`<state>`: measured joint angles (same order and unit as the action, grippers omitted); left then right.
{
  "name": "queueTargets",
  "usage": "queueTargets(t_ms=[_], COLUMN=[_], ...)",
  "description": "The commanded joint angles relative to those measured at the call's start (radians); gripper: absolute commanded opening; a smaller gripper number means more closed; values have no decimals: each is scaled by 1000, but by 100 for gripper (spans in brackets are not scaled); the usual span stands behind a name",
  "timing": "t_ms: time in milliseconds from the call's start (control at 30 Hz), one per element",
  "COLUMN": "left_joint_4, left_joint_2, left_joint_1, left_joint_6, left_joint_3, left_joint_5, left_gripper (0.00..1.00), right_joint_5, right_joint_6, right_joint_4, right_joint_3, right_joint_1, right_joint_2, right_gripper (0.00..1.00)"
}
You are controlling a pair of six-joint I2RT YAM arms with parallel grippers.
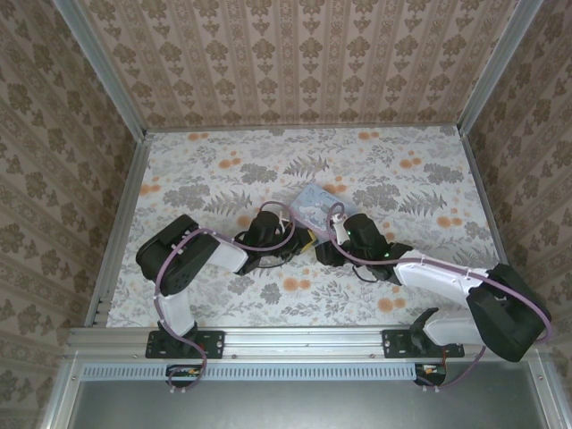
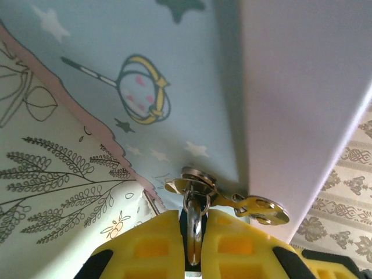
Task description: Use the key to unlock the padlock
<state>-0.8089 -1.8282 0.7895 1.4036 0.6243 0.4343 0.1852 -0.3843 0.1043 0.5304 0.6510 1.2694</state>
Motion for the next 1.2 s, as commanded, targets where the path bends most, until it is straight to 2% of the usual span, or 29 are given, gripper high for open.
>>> queueTargets(t_ms=[0, 300, 533, 733, 900, 1167], left_joint_4=[32, 42, 77, 76, 76, 80], left_joint_2=[30, 55, 96, 98, 100, 103], left_joint_1=[-3, -7, -11, -13, -12, -12], left_joint_6=[-29, -31, -6, 19, 36, 43], left_joint_3=[14, 8, 2, 5, 14, 16], left_joint_5=[38, 47, 61, 79, 91, 90], left_gripper=[0, 0, 0, 0, 0, 0], right_joint_5=[-16, -70, -142, -153, -157, -191], right_joint_6=[-29, 3, 133, 216, 271, 260], right_joint_4=[-17, 14, -76, -92, -94, -61], right_joint_3=[-23, 20, 113, 132, 141, 155], right_joint_1=[8, 1, -2, 2, 21, 30], right_joint_2=[-6, 112, 207, 248, 262, 274], right_gripper=[39, 40, 48, 47, 40, 42])
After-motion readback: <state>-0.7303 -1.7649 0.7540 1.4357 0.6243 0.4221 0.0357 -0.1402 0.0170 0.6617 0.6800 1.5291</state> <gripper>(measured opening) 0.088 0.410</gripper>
